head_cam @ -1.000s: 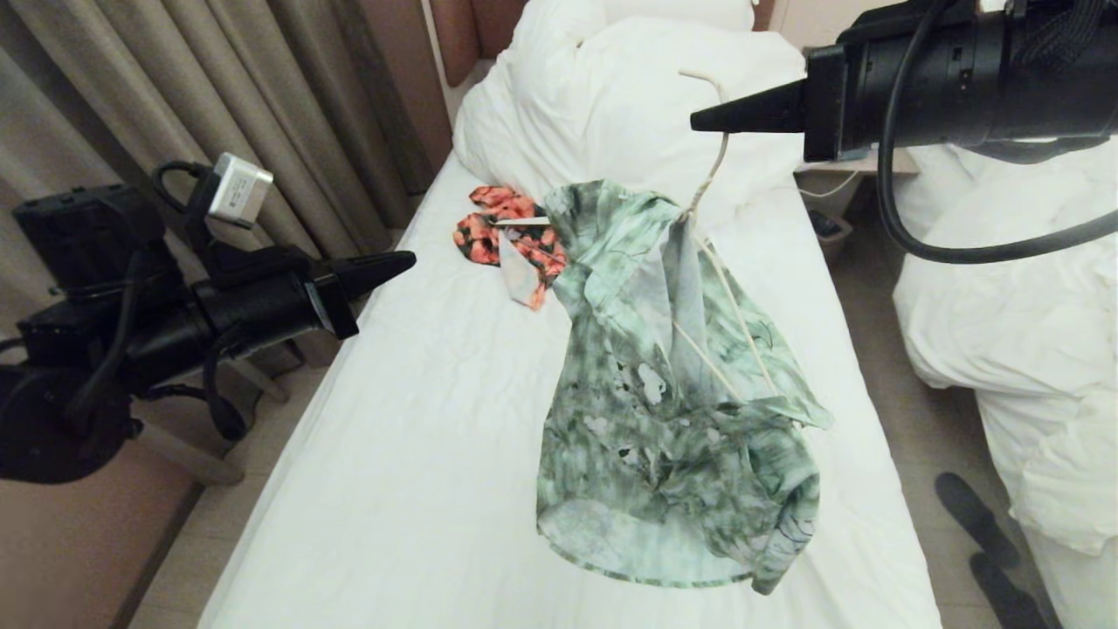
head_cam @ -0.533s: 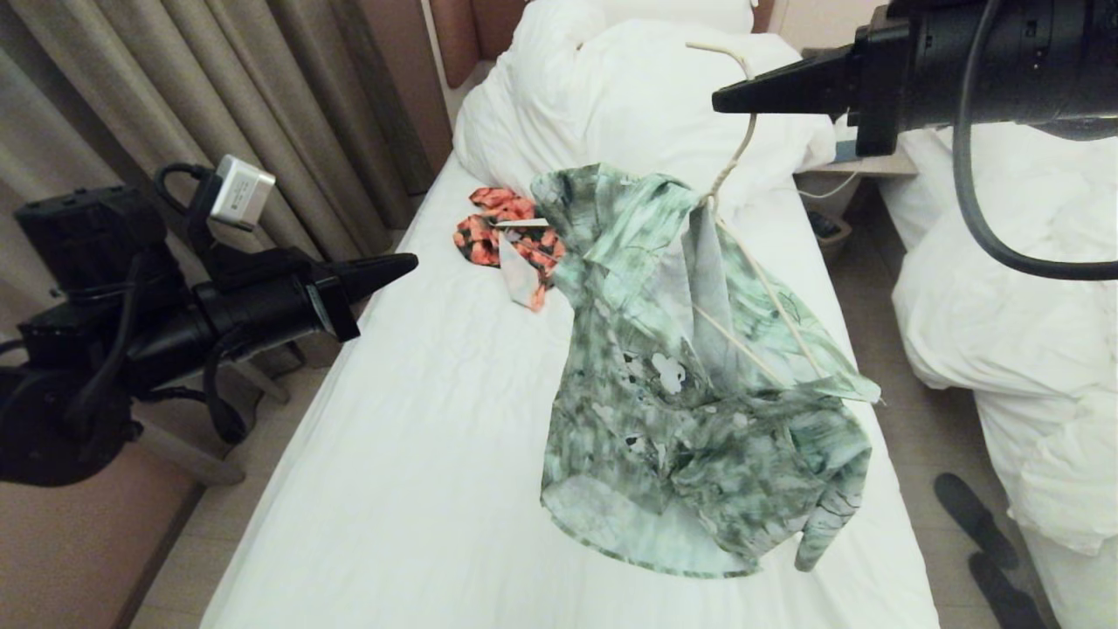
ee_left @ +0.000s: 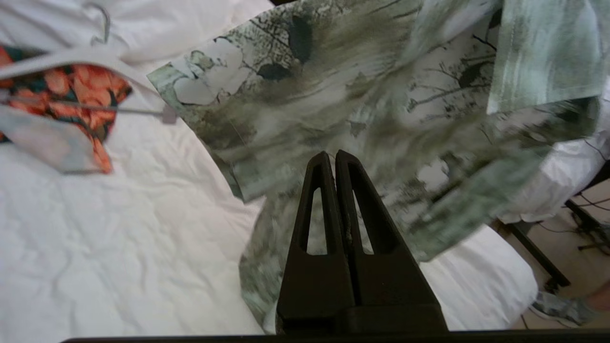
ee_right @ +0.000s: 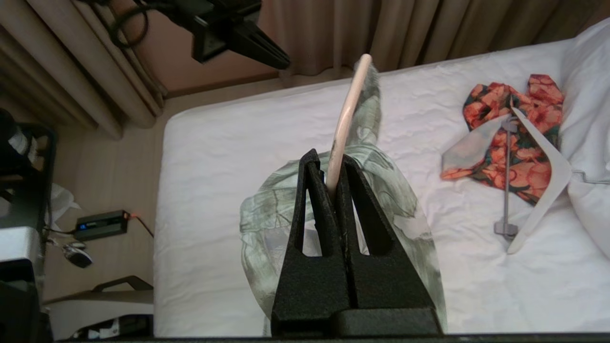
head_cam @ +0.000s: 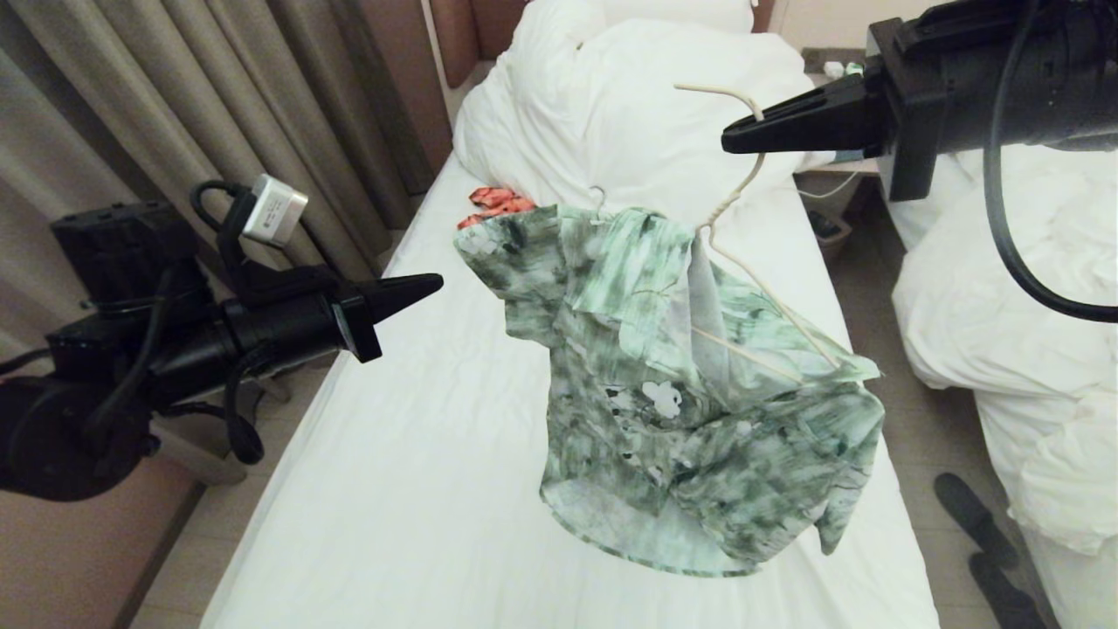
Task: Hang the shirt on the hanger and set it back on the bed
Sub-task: Take the clothes hanger out of the clothes
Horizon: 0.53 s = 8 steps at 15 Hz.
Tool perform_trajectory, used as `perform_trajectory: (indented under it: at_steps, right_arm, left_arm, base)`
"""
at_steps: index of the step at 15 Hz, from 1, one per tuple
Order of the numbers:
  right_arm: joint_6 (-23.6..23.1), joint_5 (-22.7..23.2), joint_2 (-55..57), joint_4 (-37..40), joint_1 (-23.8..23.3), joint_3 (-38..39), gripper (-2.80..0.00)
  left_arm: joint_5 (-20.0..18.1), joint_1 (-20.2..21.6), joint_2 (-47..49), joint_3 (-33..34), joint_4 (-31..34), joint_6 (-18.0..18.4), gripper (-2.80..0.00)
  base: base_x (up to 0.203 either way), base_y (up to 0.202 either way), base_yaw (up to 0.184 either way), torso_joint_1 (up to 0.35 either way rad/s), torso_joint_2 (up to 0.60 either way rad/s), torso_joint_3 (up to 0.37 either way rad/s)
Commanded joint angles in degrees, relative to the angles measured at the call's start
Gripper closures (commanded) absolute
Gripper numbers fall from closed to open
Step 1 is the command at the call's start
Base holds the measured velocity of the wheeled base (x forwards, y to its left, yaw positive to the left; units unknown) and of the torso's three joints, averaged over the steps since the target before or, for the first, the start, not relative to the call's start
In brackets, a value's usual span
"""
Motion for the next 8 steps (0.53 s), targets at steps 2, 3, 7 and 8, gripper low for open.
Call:
perform_trajectory:
  at_steps: [2,3,7,8]
  right_arm:
    - [-0.47,2.93,1.75,0.6,-2.27,-0.08,0.0]
    - [-0.49,3.66,1.67,1.45,-2.68,0.09,0.0]
    - [-2.68,3.92,-0.28,6.2,-3.56,0.66,0.0]
    - [-2.65,3.85,-1.03,6.6,-3.56,0.85,0.0]
  left_arm:
    - [-0.22,-1.52,0.42,-0.47,1.28,0.01,0.0]
    - [-0.16,-2.8,0.37,-0.11,1.44,0.01,0.0]
    - [-0.11,-6.99,0.16,2.04,1.22,-0.17,0.0]
    - [-0.11,-7.35,0.16,2.12,1.21,-0.17,0.0]
  base:
    - [0.0,0.0,0.0,0.0,0.0,0.0]
    - [0.0,0.0,0.0,0.0,0.0,0.0]
    - [0.0,0.0,0.0,0.0,0.0,0.0]
    - [0.0,0.0,0.0,0.0,0.0,0.0]
